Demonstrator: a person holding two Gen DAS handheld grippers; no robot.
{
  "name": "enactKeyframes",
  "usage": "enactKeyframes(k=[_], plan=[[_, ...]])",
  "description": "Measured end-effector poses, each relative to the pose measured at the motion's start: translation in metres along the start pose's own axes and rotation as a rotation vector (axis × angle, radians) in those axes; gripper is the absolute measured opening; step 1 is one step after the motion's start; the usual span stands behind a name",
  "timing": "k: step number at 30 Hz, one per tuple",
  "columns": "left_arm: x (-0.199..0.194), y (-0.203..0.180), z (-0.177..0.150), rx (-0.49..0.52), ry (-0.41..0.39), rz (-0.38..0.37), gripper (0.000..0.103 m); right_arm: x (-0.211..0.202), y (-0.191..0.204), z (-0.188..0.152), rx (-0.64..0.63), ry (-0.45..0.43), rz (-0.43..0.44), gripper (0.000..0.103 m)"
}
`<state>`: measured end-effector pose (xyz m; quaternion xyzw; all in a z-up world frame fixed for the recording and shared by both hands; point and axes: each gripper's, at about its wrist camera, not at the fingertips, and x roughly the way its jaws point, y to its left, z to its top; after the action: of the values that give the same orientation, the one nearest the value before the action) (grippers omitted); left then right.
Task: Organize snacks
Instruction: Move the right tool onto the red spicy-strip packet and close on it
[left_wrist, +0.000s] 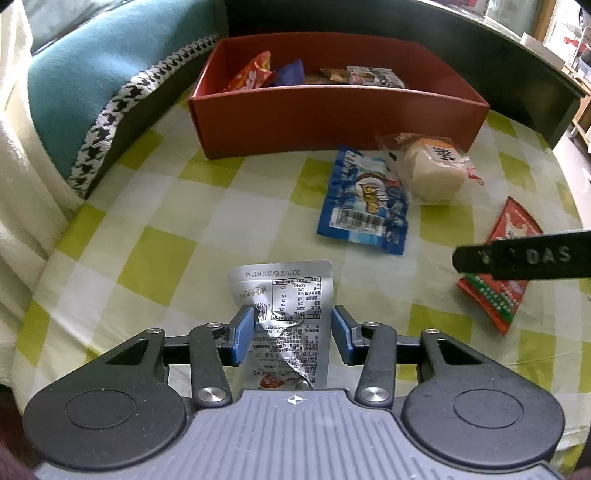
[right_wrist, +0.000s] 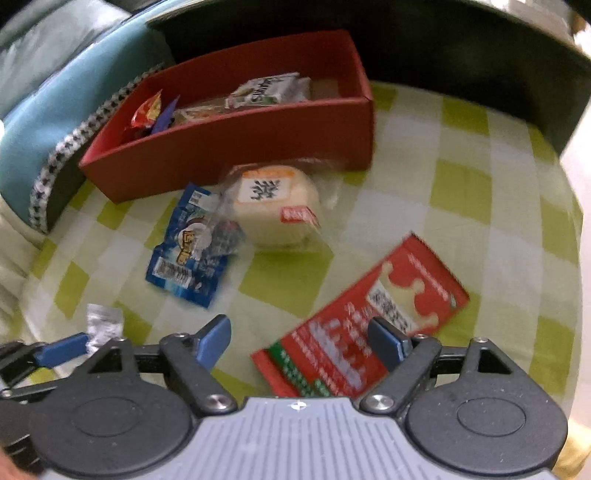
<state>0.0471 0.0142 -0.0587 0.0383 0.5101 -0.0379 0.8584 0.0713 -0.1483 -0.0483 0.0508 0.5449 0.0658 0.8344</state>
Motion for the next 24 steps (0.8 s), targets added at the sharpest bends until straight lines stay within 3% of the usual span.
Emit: enactKeyframes(k=[6, 11, 16, 24], plan=[[0.004, 0.007, 0.0, -0.013, 0.005, 0.034, 0.055, 0.004, 0.016, -0.008, -0.155, -0.008, -0.066, 0.084], [0.007, 0.003, -0.001, 0.003, 0.013, 0.052, 0.061, 0.002, 0.02, -0.015, -0.24, -0.017, -0.095, 0.077], [0.008, 0.0, -0.002, 0.013, 0.011, 0.064, 0.067, -0.004, 0.023, -0.017, -0.271, -0.032, -0.069, 0.061], [0.013, 0.0, -0.004, 0.017, 0.037, 0.062, 0.072, -0.008, 0.022, -0.017, -0.266, -0.039, -0.016, 0.042]])
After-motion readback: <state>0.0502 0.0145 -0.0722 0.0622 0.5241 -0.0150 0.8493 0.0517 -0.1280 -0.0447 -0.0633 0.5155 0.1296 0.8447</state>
